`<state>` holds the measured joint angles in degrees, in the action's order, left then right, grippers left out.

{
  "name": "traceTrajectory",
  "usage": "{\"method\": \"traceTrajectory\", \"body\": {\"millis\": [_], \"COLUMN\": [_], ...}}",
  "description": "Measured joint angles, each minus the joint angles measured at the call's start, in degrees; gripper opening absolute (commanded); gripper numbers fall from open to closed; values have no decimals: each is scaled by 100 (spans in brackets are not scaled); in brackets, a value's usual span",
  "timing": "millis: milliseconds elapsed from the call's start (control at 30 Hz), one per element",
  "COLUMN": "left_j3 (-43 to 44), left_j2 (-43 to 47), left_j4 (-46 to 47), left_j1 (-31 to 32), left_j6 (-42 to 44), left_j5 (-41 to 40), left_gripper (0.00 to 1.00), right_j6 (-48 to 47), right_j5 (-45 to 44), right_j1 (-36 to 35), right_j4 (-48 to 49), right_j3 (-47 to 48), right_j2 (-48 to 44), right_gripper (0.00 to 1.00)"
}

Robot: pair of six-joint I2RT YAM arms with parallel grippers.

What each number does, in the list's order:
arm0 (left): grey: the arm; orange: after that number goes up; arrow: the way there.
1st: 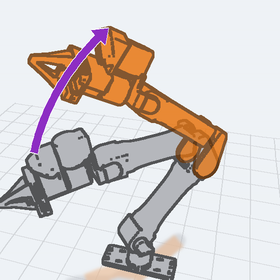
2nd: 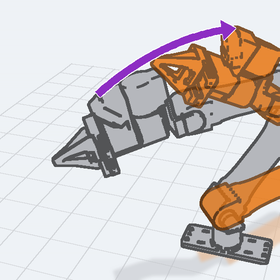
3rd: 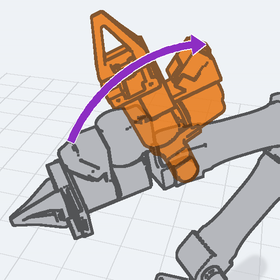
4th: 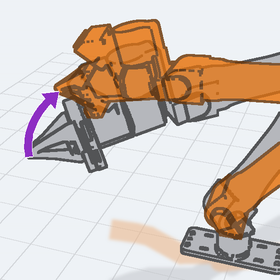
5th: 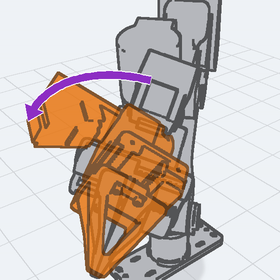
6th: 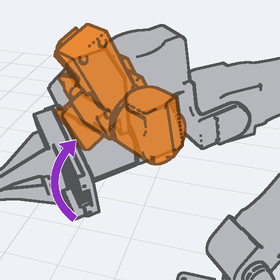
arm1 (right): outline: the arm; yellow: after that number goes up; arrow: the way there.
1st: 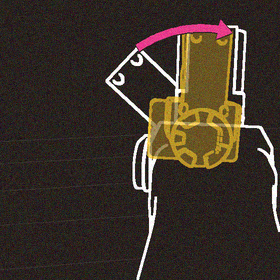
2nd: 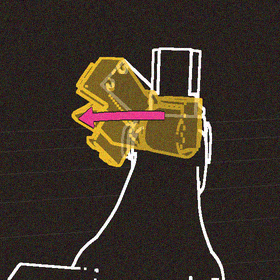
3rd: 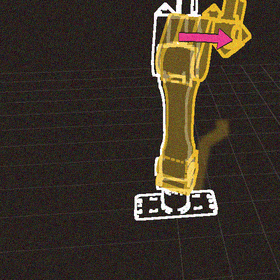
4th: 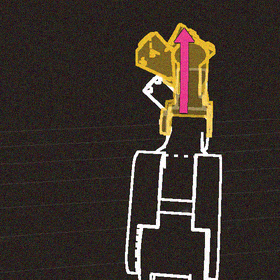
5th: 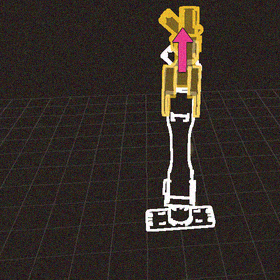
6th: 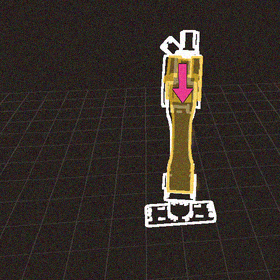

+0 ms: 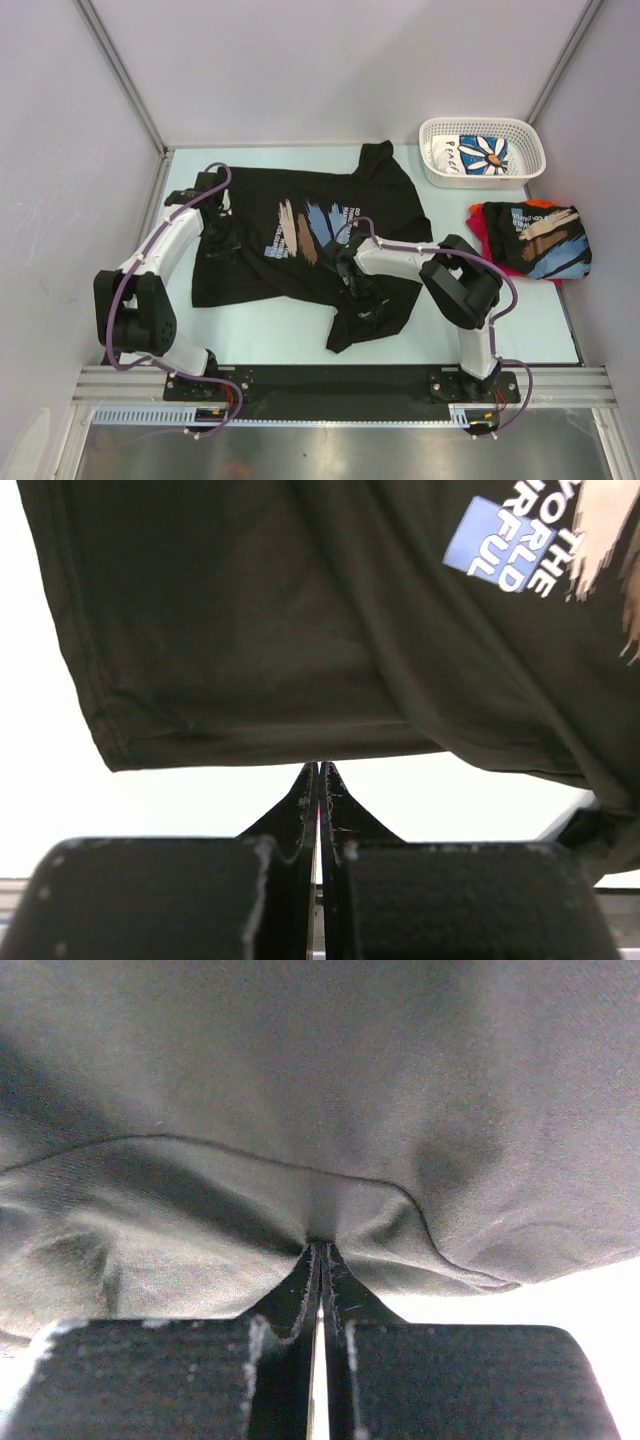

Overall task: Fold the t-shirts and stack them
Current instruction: Flatten out the tshirt, then grap the side of the flattened tshirt furthest away from the robot with both arms

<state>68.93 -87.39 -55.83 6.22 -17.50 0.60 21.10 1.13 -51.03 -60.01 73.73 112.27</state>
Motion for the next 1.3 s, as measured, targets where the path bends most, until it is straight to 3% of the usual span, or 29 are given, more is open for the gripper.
{"method": "traceTrajectory", "body": {"millis": [467, 700, 800, 833, 900, 933, 967, 1033, 1167, 1300], "left_j3": [-31, -68, -44, -17, 114, 181, 249, 461, 1204, 2575], "left_j2": [-146, -149, -28, 35, 280, 431, 551, 776, 603, -673], "left_j4": [-205, -234, -201, -181, -57, 72, 164, 420, 844, 992], "left_j1": [-98, -101, -101, -101, -103, -103, -105, -109, -125, -212], "left_j6": [-2, -4, -4, 0, 7, -24, 13, -13, -35, 4], "left_j5": [-251, -280, -192, -164, -85, -39, -22, 17, 98, 192], "left_gripper": [0, 0, 15, 41, 70, 90, 99, 100, 99, 100], "right_j6": [33, 170, 221, 236, 238, 229, 190, 26, -439, -957], "right_j5": [155, -380, -802, -990, -1325, -1502, -1648, -1932, -2426, -2651], "right_j1": [-365, -389, -348, -313, -192, -105, 22, 361, 1303, 2094], "right_j4": [-713, -984, -1071, -1106, -1058, -992, -898, -662, -240, 170], "right_j3": [-632, -459, 168, 494, 1145, 1434, 1668, 1989, 2446, 3003], "right_j2": [46, 76, -107, -216, -518, -702, -898, -1283, -1447, -691], "right_gripper": [0, 0, 0, 0, 5, 6, 9, 16, 54, 64]}}
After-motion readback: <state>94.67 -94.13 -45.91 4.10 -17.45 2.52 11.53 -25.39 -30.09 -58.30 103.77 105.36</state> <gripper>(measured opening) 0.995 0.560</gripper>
